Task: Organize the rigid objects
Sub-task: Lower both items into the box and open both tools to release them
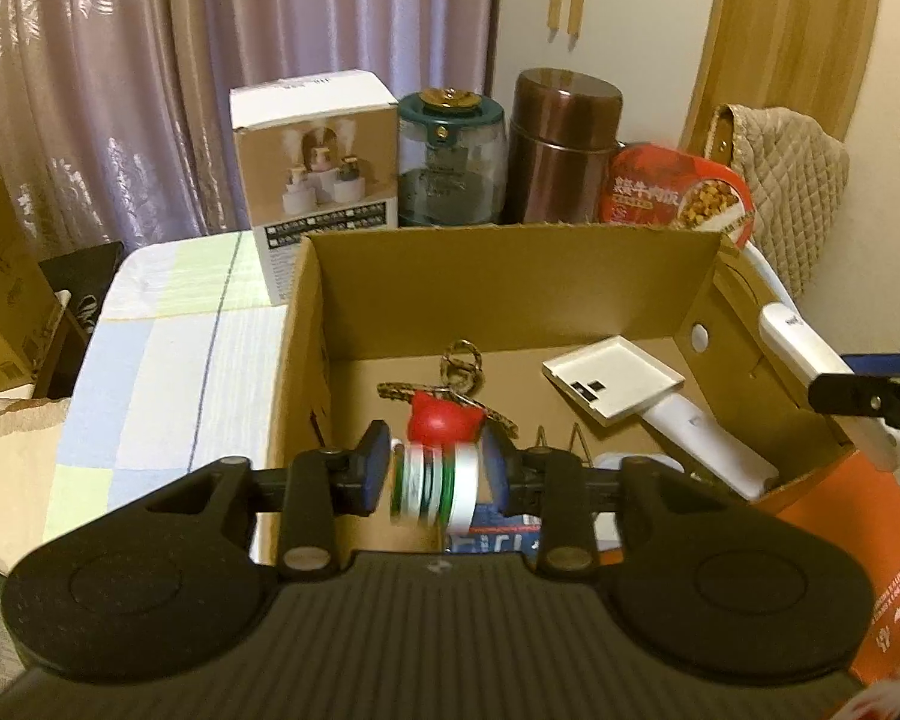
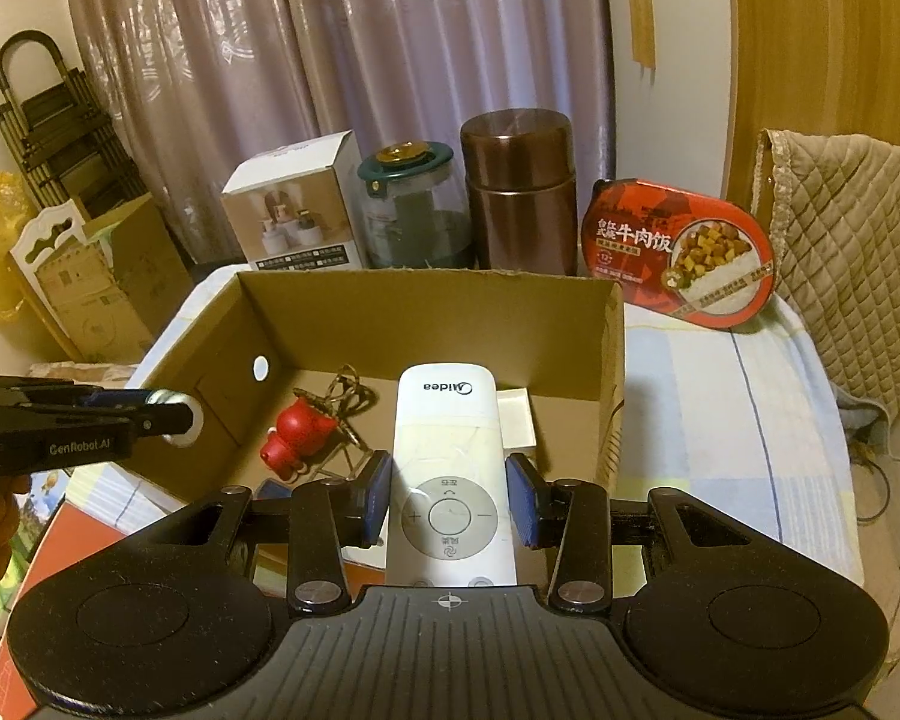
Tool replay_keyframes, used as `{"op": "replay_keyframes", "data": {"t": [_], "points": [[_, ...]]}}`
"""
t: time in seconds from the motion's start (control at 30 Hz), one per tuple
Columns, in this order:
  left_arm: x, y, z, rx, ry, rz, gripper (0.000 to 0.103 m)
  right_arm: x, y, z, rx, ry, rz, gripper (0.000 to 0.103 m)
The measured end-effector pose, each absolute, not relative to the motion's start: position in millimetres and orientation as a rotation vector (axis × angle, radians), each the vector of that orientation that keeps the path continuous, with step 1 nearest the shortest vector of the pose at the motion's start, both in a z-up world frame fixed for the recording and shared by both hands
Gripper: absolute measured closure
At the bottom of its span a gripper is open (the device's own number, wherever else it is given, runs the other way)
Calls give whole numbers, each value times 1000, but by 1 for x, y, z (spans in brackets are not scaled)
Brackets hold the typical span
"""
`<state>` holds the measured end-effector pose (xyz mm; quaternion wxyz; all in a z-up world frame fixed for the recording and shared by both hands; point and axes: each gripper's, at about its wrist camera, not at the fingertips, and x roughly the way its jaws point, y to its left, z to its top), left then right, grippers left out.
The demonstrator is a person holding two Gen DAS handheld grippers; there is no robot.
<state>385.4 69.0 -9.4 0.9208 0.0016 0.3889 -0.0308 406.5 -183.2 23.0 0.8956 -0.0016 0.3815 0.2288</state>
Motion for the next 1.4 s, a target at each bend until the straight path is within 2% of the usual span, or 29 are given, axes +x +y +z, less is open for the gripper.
{"op": "replay_keyframes", "data": {"t": [1.4], "points": [[379,61,-11,22,788,-96,72,425,-185,14,-9,807,419,65]]}}
